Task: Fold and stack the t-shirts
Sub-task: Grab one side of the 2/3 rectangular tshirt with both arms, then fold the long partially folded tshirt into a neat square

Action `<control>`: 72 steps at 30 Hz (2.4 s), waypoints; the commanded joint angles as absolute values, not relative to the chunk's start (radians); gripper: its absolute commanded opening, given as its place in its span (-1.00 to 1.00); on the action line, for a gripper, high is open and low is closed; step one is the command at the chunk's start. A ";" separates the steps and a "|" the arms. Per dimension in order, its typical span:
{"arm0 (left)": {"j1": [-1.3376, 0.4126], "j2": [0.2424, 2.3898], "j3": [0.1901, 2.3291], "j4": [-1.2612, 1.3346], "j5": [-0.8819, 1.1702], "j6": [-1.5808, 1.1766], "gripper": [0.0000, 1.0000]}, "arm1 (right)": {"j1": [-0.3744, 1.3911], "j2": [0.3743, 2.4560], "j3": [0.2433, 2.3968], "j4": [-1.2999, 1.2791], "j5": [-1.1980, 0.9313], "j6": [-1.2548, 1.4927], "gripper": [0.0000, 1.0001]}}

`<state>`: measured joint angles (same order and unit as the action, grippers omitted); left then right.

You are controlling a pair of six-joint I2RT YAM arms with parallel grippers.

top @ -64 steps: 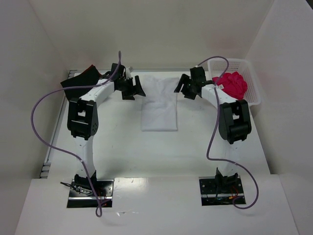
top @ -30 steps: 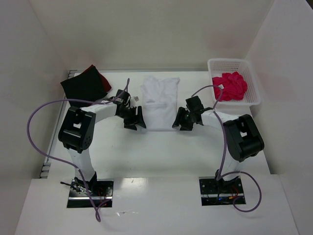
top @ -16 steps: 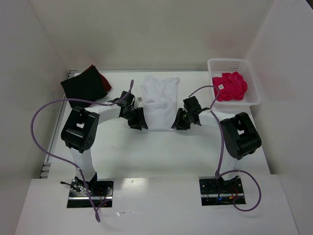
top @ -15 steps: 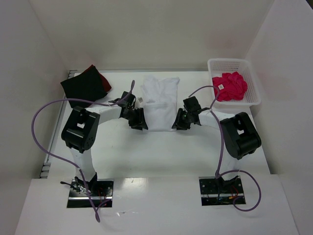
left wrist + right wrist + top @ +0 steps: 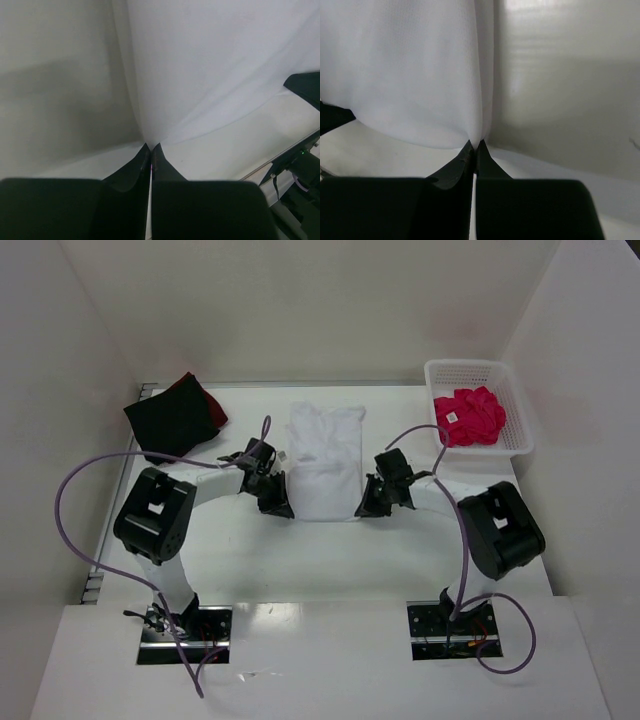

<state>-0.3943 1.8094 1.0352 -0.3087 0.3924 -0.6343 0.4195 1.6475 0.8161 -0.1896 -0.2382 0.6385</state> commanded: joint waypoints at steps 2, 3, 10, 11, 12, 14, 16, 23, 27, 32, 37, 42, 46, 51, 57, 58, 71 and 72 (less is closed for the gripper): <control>-0.419 1.693 0.962 -0.412 0.362 -0.644 -1.00 | 0.448 1.505 0.719 -0.259 -0.200 0.642 -1.00; -0.420 1.679 0.961 -0.437 0.362 -0.644 -1.00 | 0.466 1.477 0.705 -0.271 -0.192 0.653 -1.00; -0.552 1.535 0.933 -0.582 0.352 -0.685 -1.00 | 0.517 1.206 0.599 -0.412 -0.214 0.739 -1.00; -0.571 1.499 0.933 -0.600 0.344 -0.705 -1.00 | 0.538 1.135 0.590 -0.424 -0.225 0.761 -1.00; -0.599 1.479 0.932 -0.628 0.343 -0.729 -1.00 | 0.551 1.103 0.581 -0.437 -0.235 0.805 -1.00; -0.620 1.417 0.923 -0.656 0.332 -0.758 -1.00 | 0.574 1.034 0.582 -0.446 -0.265 0.849 -1.00; -0.629 1.351 0.939 -0.699 0.300 -0.795 -1.00 | 0.584 1.022 0.603 -0.467 -0.265 0.874 -1.00; -0.614 1.292 1.080 -0.777 0.175 -0.827 -1.00 | 0.584 1.039 0.758 -0.514 -0.152 0.841 -1.00; -0.563 1.364 1.159 -0.721 0.166 -0.770 -1.00 | 0.485 1.117 0.842 -0.477 -0.146 0.767 -1.00; -0.476 1.488 1.259 -0.699 0.213 -0.681 -1.00 | 0.411 1.280 0.964 -0.392 -0.146 0.690 -1.00; -0.387 1.647 1.410 -0.667 0.245 -0.570 -1.00 | 0.390 1.404 1.074 -0.321 -0.137 0.652 -1.00; -0.347 1.787 1.555 -0.655 0.312 -0.523 -1.00 | 0.361 1.548 1.180 -0.259 -0.118 0.632 -1.00; -0.317 1.942 1.684 -0.646 0.343 -0.485 -0.98 | 0.351 1.661 1.282 -0.231 -0.094 0.620 -0.96; -0.272 2.103 1.840 -0.615 0.393 -0.476 -0.97 | 0.303 1.815 1.379 -0.191 -0.084 0.607 -0.94; -0.215 2.285 2.122 -0.614 0.439 -0.476 -0.92 | 0.270 2.018 1.600 -0.186 -0.094 0.578 -0.94; -0.215 2.328 2.164 -0.627 0.447 -0.476 -0.92 | 0.260 2.044 1.662 -0.186 -0.094 0.577 -0.94; -0.196 2.757 2.916 -0.873 0.354 -0.475 1.00 | 0.213 2.322 2.033 -0.252 -0.072 0.527 1.00; -0.196 2.735 2.916 -0.873 0.332 -0.465 1.00 | 0.213 2.321 2.033 -0.252 -0.072 0.523 1.00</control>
<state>-0.2035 2.7499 2.8498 -0.8013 0.3937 -0.4921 0.2153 2.3304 1.9633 -0.2587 -0.0965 0.5692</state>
